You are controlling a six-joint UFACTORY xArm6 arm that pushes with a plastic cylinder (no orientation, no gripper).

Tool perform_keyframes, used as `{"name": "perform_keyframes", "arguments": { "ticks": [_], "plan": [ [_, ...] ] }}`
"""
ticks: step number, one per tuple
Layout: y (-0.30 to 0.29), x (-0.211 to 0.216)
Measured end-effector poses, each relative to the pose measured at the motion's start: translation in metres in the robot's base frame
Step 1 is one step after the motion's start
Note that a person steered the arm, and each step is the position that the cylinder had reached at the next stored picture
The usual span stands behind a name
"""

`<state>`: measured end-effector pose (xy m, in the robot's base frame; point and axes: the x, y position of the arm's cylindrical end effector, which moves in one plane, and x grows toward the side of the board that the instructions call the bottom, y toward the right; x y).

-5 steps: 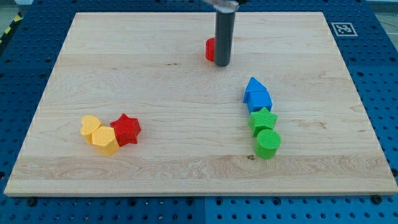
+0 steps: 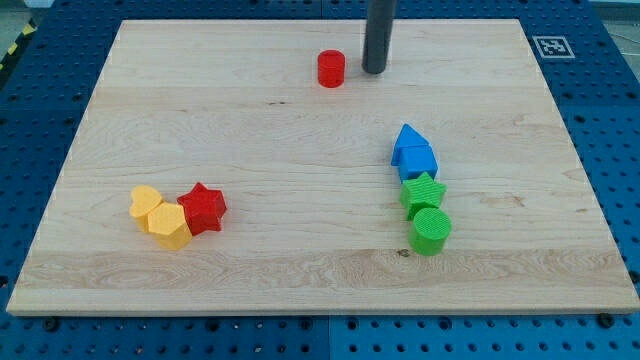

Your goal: Drag the red circle towards the top left corner

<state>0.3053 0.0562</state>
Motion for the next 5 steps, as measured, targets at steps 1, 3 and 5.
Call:
{"name": "perform_keyframes", "arguments": {
  "ticks": [1, 3, 5],
  "plan": [
    [-0.042, 0.007],
    [-0.141, 0.007],
    [-0.197, -0.036]
  ]
}}
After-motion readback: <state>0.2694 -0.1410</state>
